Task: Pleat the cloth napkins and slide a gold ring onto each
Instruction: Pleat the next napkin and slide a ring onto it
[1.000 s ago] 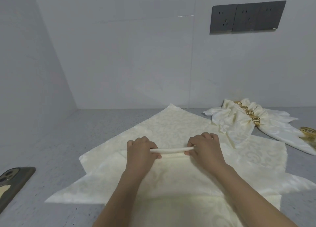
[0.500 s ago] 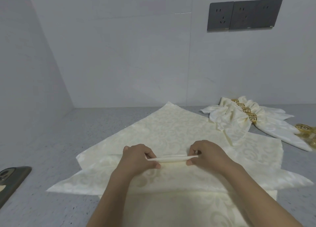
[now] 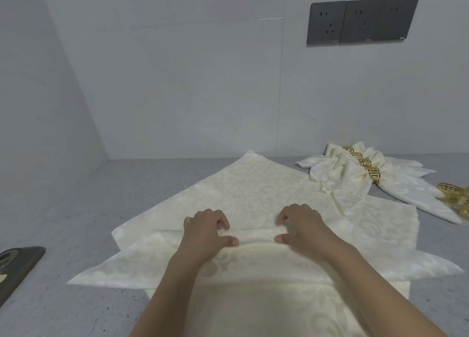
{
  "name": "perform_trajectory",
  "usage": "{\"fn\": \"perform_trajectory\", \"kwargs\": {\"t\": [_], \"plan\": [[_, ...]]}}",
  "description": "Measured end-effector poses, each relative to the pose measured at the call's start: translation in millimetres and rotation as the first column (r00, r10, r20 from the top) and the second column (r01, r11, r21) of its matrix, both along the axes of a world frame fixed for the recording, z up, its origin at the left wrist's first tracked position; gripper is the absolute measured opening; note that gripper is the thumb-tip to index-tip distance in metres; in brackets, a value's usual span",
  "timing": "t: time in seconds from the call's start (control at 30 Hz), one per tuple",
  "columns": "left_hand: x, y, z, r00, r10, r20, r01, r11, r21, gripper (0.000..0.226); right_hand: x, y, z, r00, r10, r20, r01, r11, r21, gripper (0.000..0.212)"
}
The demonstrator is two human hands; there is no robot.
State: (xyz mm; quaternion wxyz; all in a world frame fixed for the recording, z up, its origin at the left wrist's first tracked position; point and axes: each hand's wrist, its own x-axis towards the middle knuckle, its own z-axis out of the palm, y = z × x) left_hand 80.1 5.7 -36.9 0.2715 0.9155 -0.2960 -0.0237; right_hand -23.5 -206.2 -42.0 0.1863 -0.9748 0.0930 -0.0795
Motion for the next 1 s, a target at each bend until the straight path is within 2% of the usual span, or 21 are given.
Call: {"fn": "perform_trajectory", "kwargs": {"t": [0.07, 0.17, 0.23, 0.33, 0.4, 0.47, 0.53, 0.67, 0.87, 1.0], "plan": [[1, -1, -2, 1.0, -0.005, -0.025, 0.005, 1.0, -0.014, 0.034, 1, 0, -2, 1.0, -0.017, -0.019, 0.017, 1.0, 0.006, 0.039], [-1, -1, -1, 0.998, -0.004, -0.066, 0.002, 1.0, -0.024, 0.022, 3, 1, -1, 0.999, -0.03, -0.032, 0.028, 0.997, -0.073, 0.034], [-1, -3, 0, 0.999, -0.031, 0.017, 0.031, 1.0, -0.007, 0.02, 4, 4, -1, 0.999, -0.035, 0.001, 0.035, 0.986, -0.164, 0.026], [-2, -7, 1, 0.981, -0.056, 0.186, 0.056, 0.998, 0.008, 0.021, 3, 6, -7, 0.979, -0.019, 0.204, 0.07, 0.967, -0.246, 0.013], [-2, -9, 1, 0.963, -0.041, 0.266, 0.049, 0.998, -0.026, 0.012, 2, 5, -8, 0.948, -0.019, 0.317, 0.092, 0.972, -0.215, 0.02], [0, -9, 1, 0.95, -0.029, 0.312, 0.048, 0.998, -0.051, 0.009, 4, 4, -5, 0.928, 0.001, 0.372, 0.089, 0.97, -0.224, 0.021], [1, -8, 1, 0.947, -0.038, 0.32, 0.057, 0.997, -0.052, 0.009, 4, 4, -1, 0.936, 0.015, 0.351, 0.069, 0.972, -0.225, 0.017], [0, -4, 2, 0.972, -0.129, 0.197, 0.135, 0.991, -0.021, 0.031, -4, 2, 4, 0.98, 0.044, 0.194, -0.032, 0.998, -0.061, 0.014], [-1, 8, -2, 0.978, -0.191, -0.088, 0.192, 0.981, 0.002, 0.023, -14, -6, 10, 0.998, 0.065, 0.014, -0.066, 0.987, 0.149, 0.019], [-5, 7, -2, 0.976, -0.191, -0.1, 0.192, 0.981, 0.003, 0.024, -13, -6, 6, 1.0, 0.023, 0.021, -0.026, 0.983, 0.183, 0.028]]}}
